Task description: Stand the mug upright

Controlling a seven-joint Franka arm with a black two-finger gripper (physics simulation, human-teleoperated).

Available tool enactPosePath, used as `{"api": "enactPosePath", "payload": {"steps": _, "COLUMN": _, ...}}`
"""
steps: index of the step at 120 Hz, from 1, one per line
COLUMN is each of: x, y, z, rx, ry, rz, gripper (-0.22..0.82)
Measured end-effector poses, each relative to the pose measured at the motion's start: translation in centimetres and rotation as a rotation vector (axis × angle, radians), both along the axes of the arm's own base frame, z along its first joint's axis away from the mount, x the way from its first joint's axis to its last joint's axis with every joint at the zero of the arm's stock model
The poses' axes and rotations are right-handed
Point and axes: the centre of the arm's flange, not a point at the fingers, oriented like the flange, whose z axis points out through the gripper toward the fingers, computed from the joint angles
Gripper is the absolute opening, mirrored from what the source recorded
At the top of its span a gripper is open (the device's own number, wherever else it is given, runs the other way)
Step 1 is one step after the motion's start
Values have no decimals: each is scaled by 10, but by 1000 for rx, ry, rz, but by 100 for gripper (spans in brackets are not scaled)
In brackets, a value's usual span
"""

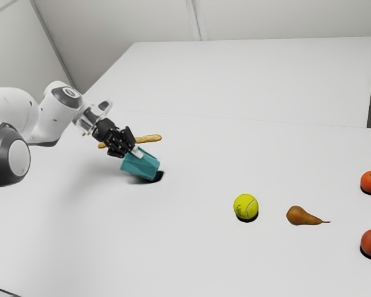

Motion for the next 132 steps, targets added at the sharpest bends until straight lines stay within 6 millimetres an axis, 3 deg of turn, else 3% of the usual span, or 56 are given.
{"api": "enactPosePath", "payload": {"steps": 29, "x": -2, "y": -13, "z": 35, "rx": -3, "ry": -43, "rz": -14, "gripper": -14}}
{"api": "enactPosePath", "payload": {"steps": 78, "x": -17, "y": -21, "z": 96, "rx": 207, "ry": -46, "rz": -123, "gripper": -17}}
{"api": "enactPosePath", "payload": {"steps": 96, "x": -19, "y": -33, "z": 99, "rx": 321, "ry": -20, "rz": -174, "gripper": -18}}
{"api": "enactPosePath", "payload": {"steps": 117, "x": -42, "y": -52, "z": 102, "rx": 502, "ry": 17, "rz": -230, "gripper": -18}}
{"api": "enactPosePath", "payload": {"steps": 132, "x": -46, "y": -58, "z": 98, "rx": 617, "ry": 12, "rz": -234, "gripper": -18}}
